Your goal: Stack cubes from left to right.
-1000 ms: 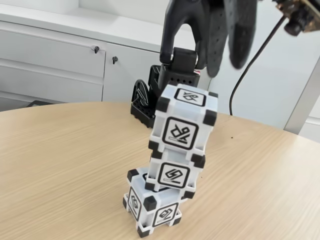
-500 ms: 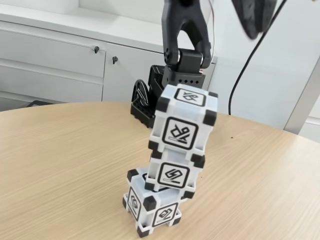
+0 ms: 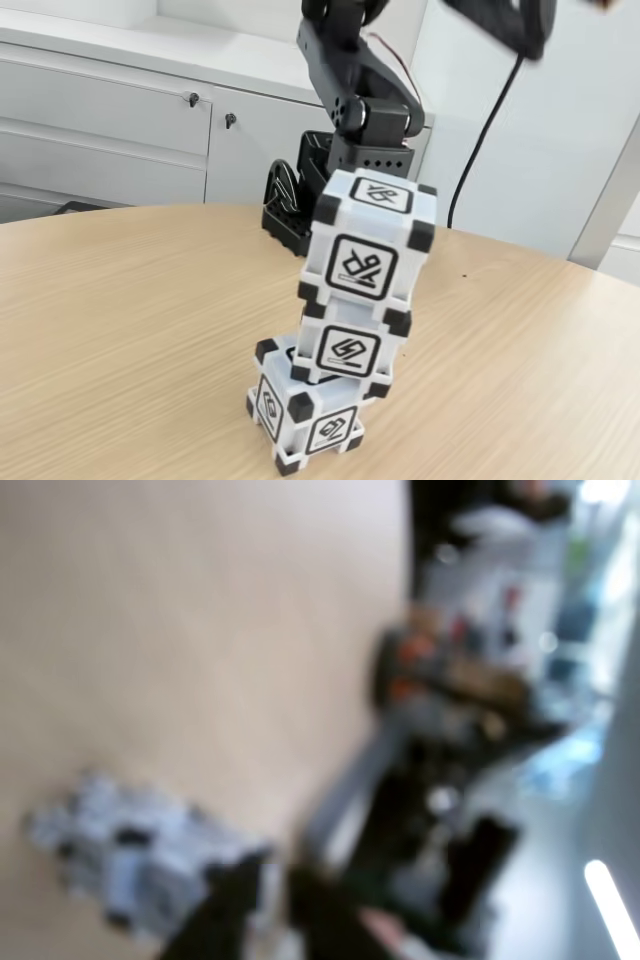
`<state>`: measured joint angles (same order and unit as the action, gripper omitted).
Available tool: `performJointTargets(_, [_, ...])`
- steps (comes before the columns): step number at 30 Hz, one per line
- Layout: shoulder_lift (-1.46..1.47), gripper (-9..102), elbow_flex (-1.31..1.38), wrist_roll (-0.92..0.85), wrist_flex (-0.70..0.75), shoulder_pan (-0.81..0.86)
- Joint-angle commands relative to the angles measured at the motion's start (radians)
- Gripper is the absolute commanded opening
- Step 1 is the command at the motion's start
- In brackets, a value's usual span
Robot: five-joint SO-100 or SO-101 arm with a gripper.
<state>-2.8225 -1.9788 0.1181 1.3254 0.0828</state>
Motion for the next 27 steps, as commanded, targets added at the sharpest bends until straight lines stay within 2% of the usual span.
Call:
performJointTargets(1, [-0.098, 0, -0.204, -0.006, -0.084, 0.0])
performJointTargets(6, [-0.213, 0, -0.445, -0.015, -0.161, 0.0])
performJointTargets(11, [-0.327, 0, -0.592, -0.009, -0.176, 0.012])
performJointTargets(17, [-0.43, 0, -0.663, 0.034, -0.161, 0.02])
performJointTargets(27, [-0.433, 0, -0.736, 0.005, -0.16, 0.021])
